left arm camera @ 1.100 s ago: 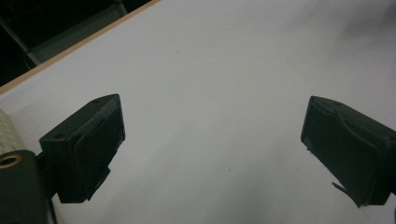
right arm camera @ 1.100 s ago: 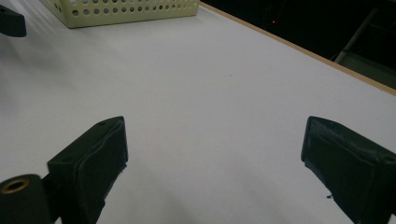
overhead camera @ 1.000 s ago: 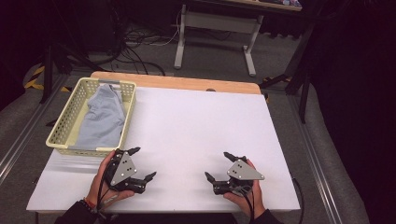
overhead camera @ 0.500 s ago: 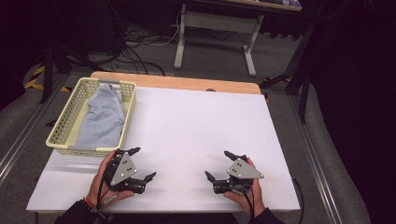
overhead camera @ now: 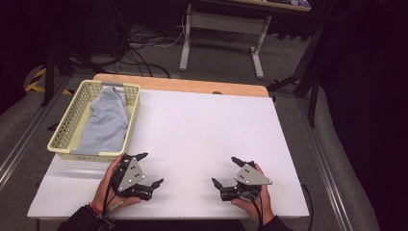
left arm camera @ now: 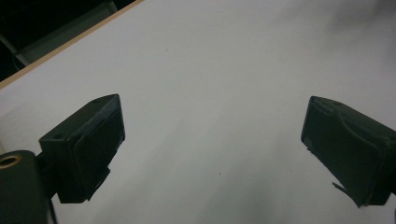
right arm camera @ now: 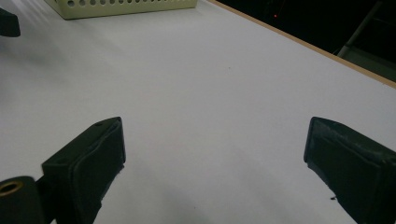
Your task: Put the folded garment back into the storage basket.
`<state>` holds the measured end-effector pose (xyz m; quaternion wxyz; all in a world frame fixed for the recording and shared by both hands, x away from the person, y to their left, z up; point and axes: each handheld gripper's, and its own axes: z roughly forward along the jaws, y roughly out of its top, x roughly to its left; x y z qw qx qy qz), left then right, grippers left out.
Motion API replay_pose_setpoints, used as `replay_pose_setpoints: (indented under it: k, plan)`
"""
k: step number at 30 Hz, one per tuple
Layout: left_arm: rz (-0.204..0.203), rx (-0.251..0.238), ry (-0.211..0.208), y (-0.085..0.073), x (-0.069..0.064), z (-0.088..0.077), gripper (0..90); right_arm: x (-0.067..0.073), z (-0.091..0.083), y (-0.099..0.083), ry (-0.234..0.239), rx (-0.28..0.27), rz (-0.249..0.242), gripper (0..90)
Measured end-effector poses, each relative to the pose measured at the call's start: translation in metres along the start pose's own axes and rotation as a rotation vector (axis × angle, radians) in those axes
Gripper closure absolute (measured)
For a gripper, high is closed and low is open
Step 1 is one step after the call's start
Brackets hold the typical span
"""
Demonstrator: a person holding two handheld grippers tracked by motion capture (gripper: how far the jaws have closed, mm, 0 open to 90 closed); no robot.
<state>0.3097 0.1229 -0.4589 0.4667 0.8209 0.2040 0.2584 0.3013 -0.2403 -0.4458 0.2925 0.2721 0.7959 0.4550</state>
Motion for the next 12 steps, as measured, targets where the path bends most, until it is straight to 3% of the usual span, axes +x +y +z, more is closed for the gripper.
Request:
replay_pose_setpoints:
  k: [8, 12]
  plan:
    - [-0.028, 0.002, -0.012, -0.0018, 0.006, 0.0038, 6.8, -0.001, 0.001, -0.0011, -0.004, 0.01, -0.001, 6.3]
    - [-0.012, -0.001, -0.014, 0.0002, 0.0057, 0.0041, 6.8, -0.0009, 0.0, -0.0027, -0.007, 0.015, 0.004, 6.3]
